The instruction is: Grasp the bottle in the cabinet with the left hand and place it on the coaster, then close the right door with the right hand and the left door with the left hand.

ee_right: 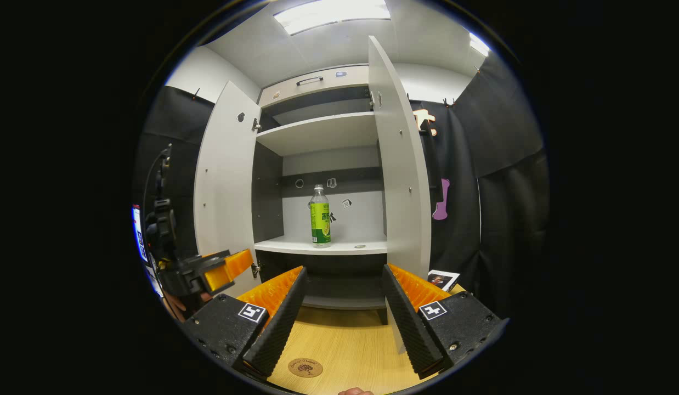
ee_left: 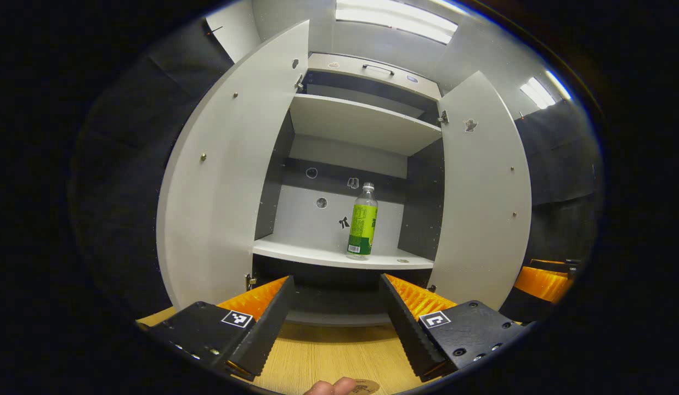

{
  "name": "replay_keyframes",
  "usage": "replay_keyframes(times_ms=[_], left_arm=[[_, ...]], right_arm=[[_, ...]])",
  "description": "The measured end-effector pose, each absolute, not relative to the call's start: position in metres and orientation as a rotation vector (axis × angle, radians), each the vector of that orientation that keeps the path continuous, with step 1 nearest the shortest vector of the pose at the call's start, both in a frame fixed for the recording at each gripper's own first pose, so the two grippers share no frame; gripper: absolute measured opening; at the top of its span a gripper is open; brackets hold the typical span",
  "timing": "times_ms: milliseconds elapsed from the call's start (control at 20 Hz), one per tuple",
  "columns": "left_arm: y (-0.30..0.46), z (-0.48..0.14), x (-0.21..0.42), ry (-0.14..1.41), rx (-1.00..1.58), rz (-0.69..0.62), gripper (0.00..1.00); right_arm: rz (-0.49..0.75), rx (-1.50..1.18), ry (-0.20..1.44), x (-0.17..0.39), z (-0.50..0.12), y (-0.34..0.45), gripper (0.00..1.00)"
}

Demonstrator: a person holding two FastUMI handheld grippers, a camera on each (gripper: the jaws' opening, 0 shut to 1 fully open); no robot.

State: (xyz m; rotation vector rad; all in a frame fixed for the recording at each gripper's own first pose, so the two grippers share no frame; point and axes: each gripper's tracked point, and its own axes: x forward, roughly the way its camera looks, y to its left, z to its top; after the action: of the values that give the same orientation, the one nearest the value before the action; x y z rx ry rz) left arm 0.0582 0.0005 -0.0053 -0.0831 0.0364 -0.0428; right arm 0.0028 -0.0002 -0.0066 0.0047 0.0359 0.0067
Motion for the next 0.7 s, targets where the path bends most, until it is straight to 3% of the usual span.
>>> replay_keyframes(times_ms=[250,300,400,450,700], left_arm=[[-0.008,0.016,0.099,-0.008,-0.022,-0.070,0.94],[-0.012,0.021,0.108,-0.022,-0.015,-0.084,0.99],[-0.026,0.031,0.129,-0.043,0.001,-0.123,0.99],[-0.033,0.036,0.141,-0.051,0.017,-0.141,0.94],[-0.067,0.039,0.203,-0.046,-0.042,-0.218,0.94]], right_arm=[[-0.025,0.003,0.043,0.002,-0.006,-0.009,0.84],[-0.031,0.005,0.043,0.002,-0.007,-0.011,0.84],[-0.041,0.005,0.045,0.002,-0.006,-0.012,0.84],[-0.044,0.004,0.045,0.003,-0.006,-0.013,0.84],[-0.072,-0.002,0.031,0.000,-0.002,-0.020,0.84]])
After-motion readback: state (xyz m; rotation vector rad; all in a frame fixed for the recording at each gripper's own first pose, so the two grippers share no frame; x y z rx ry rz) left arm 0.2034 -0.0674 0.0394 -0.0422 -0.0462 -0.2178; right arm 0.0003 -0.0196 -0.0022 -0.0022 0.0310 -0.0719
